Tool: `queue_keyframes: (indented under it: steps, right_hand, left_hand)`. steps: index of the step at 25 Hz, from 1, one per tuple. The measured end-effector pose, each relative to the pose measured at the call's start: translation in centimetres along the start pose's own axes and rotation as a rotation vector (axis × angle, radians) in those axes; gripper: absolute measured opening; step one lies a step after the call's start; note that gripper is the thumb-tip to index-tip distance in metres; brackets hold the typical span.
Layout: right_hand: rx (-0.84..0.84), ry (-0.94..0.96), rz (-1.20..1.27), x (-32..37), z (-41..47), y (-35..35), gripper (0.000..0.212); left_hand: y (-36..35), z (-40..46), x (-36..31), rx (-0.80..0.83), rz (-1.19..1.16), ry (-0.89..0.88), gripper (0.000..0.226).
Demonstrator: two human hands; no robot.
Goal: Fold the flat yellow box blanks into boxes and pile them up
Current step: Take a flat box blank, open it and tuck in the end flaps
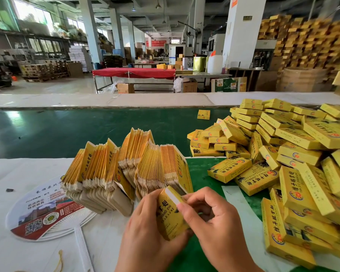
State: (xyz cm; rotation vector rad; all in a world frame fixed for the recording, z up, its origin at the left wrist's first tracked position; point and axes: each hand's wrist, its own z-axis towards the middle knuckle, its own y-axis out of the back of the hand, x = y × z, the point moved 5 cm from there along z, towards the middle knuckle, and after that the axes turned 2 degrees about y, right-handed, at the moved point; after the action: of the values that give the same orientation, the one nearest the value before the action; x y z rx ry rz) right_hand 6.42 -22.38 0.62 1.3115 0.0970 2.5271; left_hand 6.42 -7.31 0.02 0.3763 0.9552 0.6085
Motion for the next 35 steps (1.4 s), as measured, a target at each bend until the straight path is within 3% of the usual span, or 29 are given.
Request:
queue_keyframes:
  steps: [11, 15, 20, 26, 28, 30, 32, 35]
  right_hand:
    - [-0.023, -0.072, -0.021, -0.3, 0.0, 0.8, 0.009]
    - [0.054, -0.082, -0.065, -0.4, 0.1, 0.7, 0.008]
    - [0.142, 0.163, -0.218, 2.2, 0.2, 0.0, 0.031]
    - [0.155, 0.345, -0.398, 3.2, 0.3, -0.1, 0.038]
    - [0.150, 0.330, -0.386, 3.1, 0.7, 0.6, 0.038]
    - [0.177, 0.295, -0.368, 2.7, 0.9, 0.9, 0.036]
    - [0.213, 0.308, -0.356, 2.5, 0.8, 0.6, 0.033]
    - [0.220, 0.335, -0.352, 2.5, 0.8, 0.5, 0.030]
  left_hand:
    - [-0.1, -0.1, -1.0, 0.120, 0.143, -0.104, 0.083]
    - [-0.3, -0.1, -1.0, 0.109, 0.197, -0.095, 0.082]
    - [0.0, -0.3, -0.7, 0.035, 0.052, -0.027, 0.080]
    - [0.0, -0.5, -0.5, -0.005, -0.194, -0.004, 0.087]
    - [-0.2, -0.6, -0.5, 0.040, -0.402, -0.008, 0.071]
    - [0.0, -0.3, 0.1, 0.030, -0.575, 0.058, 0.039]
    - [0.3, 0.2, 0.5, -0.028, -0.610, 0.127, 0.012]
    - [0.4, 0.7, 0.6, -0.041, -0.634, 0.167, 0.015]
